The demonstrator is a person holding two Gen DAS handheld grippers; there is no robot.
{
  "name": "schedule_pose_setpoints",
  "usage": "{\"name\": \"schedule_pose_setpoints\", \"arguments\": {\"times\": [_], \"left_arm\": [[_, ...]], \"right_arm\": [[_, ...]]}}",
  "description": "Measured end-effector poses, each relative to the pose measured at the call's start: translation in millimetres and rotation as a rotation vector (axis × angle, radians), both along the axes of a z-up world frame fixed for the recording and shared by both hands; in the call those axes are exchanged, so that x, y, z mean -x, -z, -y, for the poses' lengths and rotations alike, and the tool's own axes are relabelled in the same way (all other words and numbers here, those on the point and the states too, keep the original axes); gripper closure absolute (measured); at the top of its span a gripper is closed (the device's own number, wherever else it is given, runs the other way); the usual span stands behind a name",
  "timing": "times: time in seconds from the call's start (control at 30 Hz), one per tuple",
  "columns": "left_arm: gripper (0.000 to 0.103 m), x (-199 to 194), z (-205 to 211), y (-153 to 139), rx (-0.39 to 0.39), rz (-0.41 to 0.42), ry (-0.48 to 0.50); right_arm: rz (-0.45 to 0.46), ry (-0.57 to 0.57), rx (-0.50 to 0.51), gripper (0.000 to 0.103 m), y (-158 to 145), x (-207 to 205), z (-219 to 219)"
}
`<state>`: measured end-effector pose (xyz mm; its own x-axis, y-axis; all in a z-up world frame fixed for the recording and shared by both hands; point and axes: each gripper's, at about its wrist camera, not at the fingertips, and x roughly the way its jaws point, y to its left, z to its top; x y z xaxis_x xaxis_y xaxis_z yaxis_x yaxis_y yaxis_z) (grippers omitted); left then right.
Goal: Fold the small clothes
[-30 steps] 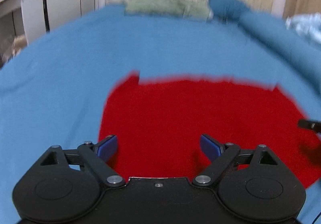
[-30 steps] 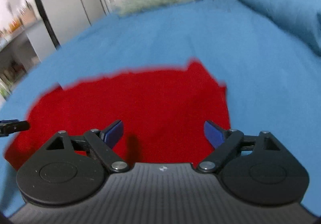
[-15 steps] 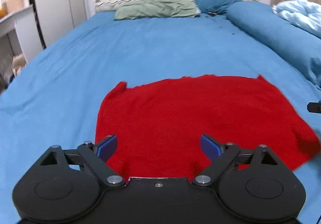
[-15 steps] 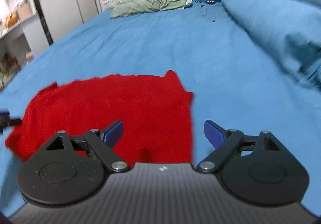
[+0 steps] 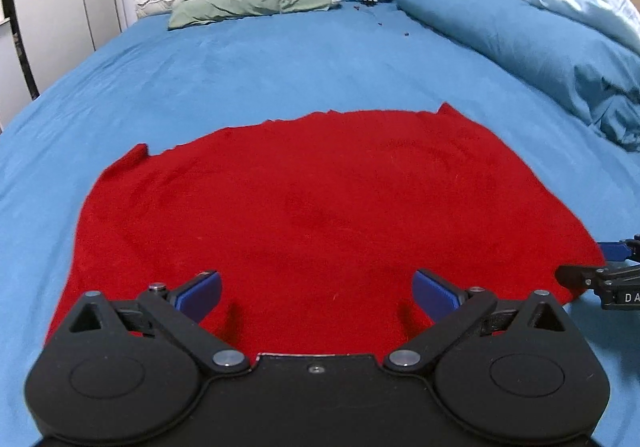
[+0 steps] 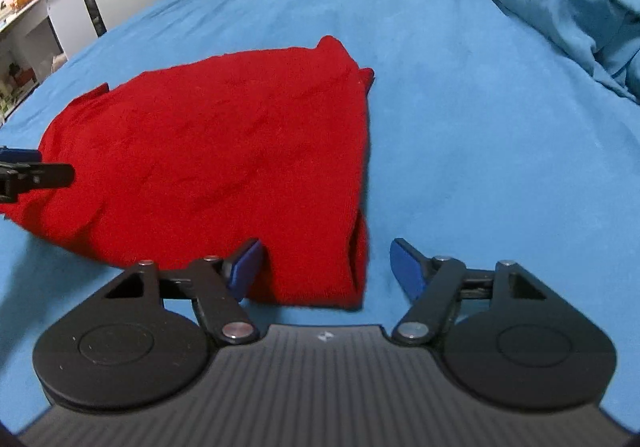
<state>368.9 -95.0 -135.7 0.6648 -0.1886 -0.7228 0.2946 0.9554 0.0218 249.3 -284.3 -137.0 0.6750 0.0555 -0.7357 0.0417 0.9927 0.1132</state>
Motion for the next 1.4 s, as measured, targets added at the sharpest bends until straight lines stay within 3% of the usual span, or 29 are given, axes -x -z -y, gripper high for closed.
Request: {"name": "schedule_pose_setpoints", "arguments": {"times": [0.03, 0.2, 0.3, 0.43, 0.6, 0.7, 0.83, 0.9, 0.97, 1.13, 1.27, 1.37, 1.4], "left_arm": [[0.000, 2, 2, 3, -0.004, -0.001, 0.002], [0.000, -10, 11, 22, -0.047, -0.016, -0.009], [0.000, -18, 13, 34, -0.054, -0.062, -0.021], [0.000, -28, 17, 42, -0.065, -0.083, -0.018], [0.000, -35, -6, 23, 0.025, -0.138, -0.003], [0.000, -26, -46, 3, 0.080, -0.099, -0.017], [0.000, -4, -110, -15, 0.099, -0.037, -0.054], [0.000, 6, -137, -16, 0.119, -0.031, -0.077], [0.000, 20, -165, -10, 0.156, -0.034, -0.107], [0.001, 33, -195, 10, 0.168, -0.109, -0.141], [0.001, 32, -205, 12, 0.253, -0.142, -0.146], [0.001, 31, -206, 11, 0.264, -0.148, -0.140], [0.001, 30, -206, 10, 0.250, -0.145, -0.142]], "right_arm": [[0.017, -0.002, -0.002, 0.019, 3, 0, -2], [0.021, -0.075, 0.008, 0.063, 4, -10, -15], [-0.006, -0.059, 0.000, 0.074, -1, -17, -16], [-0.054, 0.049, -0.127, 0.078, -16, -29, -6], [0.024, 0.066, -0.289, 0.078, -68, -46, -17], [0.100, -0.029, -0.321, 0.079, -110, -66, -54], [0.139, -0.258, -0.362, 0.080, -144, -99, -137], [0.121, -0.410, -0.355, 0.080, -144, -111, -186], [0.045, -0.561, -0.340, 0.080, -124, -127, -241], [-0.193, -0.645, -0.218, 0.081, -41, -152, -323], [-0.209, -0.658, -0.223, 0.072, -34, -155, -330], [-0.153, -0.654, -0.234, 0.023, -57, -157, -318], [-0.097, -0.633, -0.233, 0.017, -69, -152, -307]]}}
